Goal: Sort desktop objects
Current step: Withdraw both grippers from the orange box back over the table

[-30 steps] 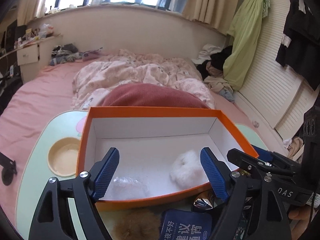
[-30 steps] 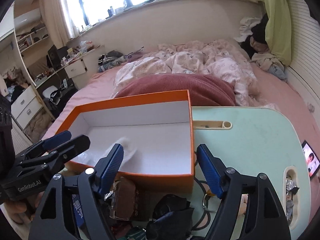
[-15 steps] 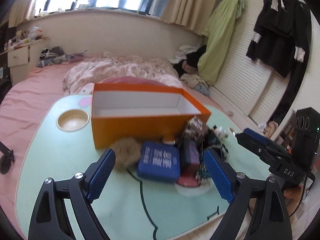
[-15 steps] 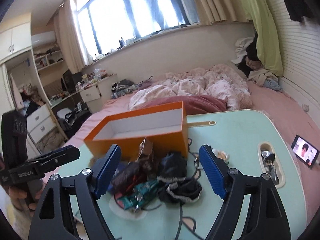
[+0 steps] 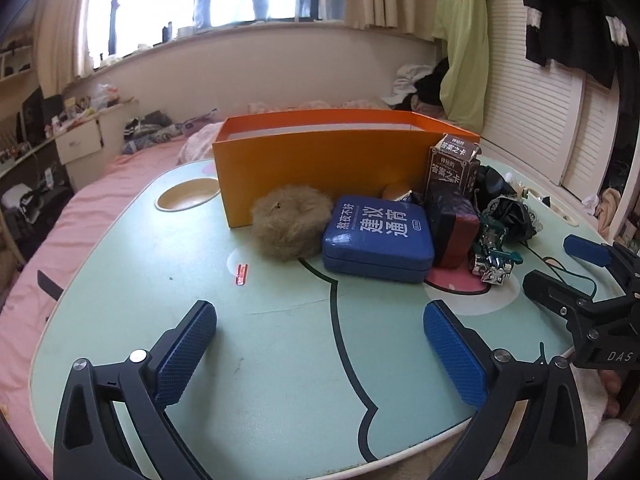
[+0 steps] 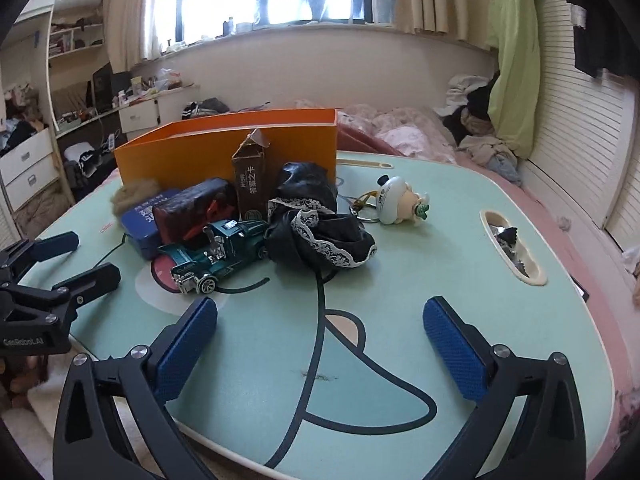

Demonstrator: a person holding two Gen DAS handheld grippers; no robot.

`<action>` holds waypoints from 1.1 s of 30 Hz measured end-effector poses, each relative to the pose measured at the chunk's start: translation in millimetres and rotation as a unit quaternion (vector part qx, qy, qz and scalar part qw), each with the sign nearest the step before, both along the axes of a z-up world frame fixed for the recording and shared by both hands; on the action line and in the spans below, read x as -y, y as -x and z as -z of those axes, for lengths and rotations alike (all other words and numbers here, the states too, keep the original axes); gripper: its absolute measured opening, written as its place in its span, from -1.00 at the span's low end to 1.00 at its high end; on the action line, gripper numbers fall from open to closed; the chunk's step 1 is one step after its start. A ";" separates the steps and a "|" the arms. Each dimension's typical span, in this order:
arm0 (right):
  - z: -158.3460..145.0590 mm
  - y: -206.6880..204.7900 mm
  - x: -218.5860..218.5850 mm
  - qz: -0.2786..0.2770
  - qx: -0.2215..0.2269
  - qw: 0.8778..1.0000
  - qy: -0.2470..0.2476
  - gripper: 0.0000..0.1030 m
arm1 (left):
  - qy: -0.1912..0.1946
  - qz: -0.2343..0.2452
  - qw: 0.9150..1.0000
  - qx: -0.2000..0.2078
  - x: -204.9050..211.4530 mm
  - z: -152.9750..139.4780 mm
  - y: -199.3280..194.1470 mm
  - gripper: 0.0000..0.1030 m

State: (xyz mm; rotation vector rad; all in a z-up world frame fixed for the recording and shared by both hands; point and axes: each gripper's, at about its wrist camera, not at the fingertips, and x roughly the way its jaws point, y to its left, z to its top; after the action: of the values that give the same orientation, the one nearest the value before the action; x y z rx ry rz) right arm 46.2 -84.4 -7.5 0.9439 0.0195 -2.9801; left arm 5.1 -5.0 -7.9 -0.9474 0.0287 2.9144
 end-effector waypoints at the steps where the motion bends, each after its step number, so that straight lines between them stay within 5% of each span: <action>1: 0.5 0.6 -1.4 -0.008 -0.003 1.000 0.001 0.99 | 0.000 0.000 1.000 0.000 0.5 0.3 -0.2 1.00; 33: 4.4 -6.2 2.8 -0.025 -0.022 0.999 0.006 0.99 | -0.003 0.025 1.000 -0.018 5.7 1.6 1.3 1.00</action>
State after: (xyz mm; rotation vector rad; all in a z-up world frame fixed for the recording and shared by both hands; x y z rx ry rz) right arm 52.4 -87.2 -11.9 0.8626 0.0257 -2.9522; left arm 3.7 -10.7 -9.5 -0.8812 0.0454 2.8837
